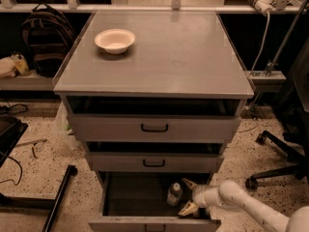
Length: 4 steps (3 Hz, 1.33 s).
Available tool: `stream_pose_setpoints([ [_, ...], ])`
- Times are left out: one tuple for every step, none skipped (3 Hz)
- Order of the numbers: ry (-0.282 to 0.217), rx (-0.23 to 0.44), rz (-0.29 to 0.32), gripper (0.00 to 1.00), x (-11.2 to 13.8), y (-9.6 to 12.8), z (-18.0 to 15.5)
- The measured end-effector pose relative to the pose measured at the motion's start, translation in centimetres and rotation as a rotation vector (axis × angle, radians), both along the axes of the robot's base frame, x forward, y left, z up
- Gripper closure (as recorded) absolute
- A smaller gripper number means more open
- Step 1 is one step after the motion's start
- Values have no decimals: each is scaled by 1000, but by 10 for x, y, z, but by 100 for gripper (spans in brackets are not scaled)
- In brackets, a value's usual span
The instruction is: Pick blue plastic bottle from bottom drawer and place on counter
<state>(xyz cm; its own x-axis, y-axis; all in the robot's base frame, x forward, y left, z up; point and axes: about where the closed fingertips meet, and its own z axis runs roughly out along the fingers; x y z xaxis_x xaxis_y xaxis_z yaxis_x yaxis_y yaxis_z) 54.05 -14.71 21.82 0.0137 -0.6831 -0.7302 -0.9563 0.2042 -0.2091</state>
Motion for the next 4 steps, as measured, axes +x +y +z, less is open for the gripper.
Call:
stream_pose_setpoints([
  [20,24,-12,14,11,10,-7],
  [46,54,-29,16,15,20,-13],
  [71,92,-54,18,14,31,-17],
  [71,92,-54,37,14,31,-17],
])
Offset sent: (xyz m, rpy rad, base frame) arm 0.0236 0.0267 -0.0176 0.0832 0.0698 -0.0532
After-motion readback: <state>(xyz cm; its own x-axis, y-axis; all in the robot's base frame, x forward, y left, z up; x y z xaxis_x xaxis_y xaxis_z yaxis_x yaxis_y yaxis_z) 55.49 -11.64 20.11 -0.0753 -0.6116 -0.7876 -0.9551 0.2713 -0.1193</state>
